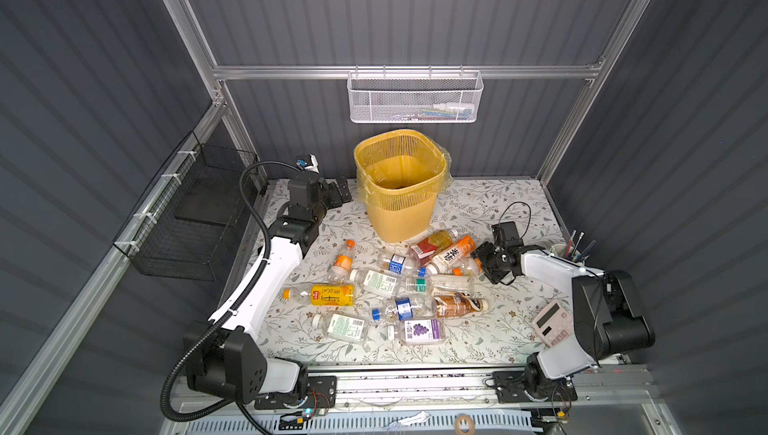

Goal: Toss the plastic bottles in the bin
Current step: 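Lift the clear orange-label bottle with the right gripper and drop it into the bin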

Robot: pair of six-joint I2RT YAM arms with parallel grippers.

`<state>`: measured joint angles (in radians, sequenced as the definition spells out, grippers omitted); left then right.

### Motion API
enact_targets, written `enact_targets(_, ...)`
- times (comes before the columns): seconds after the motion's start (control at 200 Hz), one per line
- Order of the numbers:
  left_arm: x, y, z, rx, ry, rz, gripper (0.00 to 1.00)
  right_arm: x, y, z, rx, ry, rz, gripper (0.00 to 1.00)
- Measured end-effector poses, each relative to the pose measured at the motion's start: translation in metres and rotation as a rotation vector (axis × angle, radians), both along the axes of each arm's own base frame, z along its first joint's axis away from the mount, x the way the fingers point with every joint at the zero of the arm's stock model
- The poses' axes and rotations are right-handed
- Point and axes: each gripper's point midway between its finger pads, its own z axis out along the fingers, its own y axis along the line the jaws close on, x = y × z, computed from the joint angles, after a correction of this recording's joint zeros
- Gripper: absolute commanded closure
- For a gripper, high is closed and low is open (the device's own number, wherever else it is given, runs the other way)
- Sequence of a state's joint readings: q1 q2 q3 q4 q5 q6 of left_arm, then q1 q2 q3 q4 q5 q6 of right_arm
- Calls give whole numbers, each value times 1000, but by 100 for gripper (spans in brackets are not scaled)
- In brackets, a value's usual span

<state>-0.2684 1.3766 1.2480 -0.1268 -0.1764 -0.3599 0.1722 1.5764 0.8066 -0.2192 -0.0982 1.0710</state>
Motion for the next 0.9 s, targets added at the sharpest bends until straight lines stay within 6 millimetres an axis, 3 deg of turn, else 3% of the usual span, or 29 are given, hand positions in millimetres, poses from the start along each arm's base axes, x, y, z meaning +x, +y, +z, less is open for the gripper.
enact_targets(0.16, 0, -1, 0, -5, 1, -3, 0, 3, 0, 0, 2, -8, -4, 41)
enact_targets(0.3, 0, 0, -1, -19, 4, 5, 0, 7, -2, 7, -8, -31, -11, 43)
enact_targets(0.395, 0, 4, -10, -29, 23, 24, 0, 10, -6, 21, -18, -73, -18, 44)
enact_targets(0.49, -2, 11, -29, -36, 63, 50, 0, 15, -14, 48, -21, -153, -34, 45)
enact_targets(0.605, -3, 24, -48, -56, 106, 93, 0, 23, -33, 91, -26, -276, -66, 45)
enact_targets(0.695, -5, 32, -61, -73, 132, 120, 0, 35, -48, 137, -38, -384, -79, 45)
enact_targets(0.8, -8, 37, -78, -82, 170, 137, 0, 56, -53, 209, -49, -540, -54, 44)
enact_targets(0.901, -11, 38, -91, -89, 198, 144, 0, 76, -40, 286, -24, -711, 10, 44)
